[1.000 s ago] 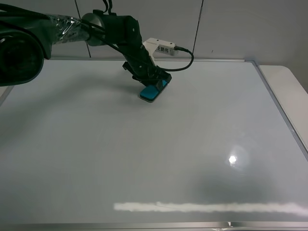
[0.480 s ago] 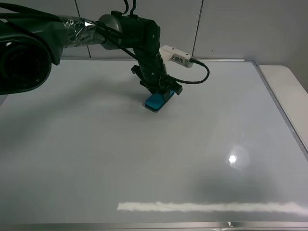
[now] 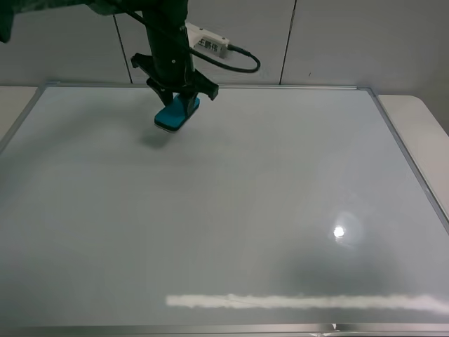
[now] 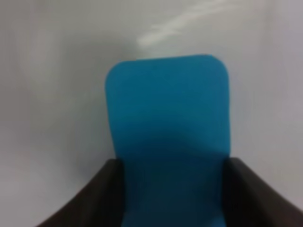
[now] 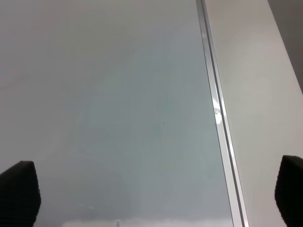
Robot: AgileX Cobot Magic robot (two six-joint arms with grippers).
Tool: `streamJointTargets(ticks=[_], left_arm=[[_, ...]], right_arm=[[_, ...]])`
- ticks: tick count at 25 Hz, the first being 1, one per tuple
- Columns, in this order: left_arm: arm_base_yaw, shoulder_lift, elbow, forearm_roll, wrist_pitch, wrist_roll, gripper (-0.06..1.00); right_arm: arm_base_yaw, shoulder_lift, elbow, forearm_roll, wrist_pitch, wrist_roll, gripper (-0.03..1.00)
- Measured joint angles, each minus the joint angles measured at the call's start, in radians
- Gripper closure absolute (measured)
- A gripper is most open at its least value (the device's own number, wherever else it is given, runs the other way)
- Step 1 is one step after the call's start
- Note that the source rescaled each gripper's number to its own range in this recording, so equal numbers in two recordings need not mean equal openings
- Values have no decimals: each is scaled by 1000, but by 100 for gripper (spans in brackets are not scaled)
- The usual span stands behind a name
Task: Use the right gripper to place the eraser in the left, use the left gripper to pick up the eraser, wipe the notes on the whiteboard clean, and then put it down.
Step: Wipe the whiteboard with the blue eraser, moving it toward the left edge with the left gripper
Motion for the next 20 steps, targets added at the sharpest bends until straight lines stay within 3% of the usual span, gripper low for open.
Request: streamJointTargets(ticks=[10,20], left_arm=[[75,-153,68,77,86,-59,94],[158,-389,543,70,-144,-123,94]], right_arm=[[0,0,0,0,0,0,-3],[0,0,0,0,0,0,-3]])
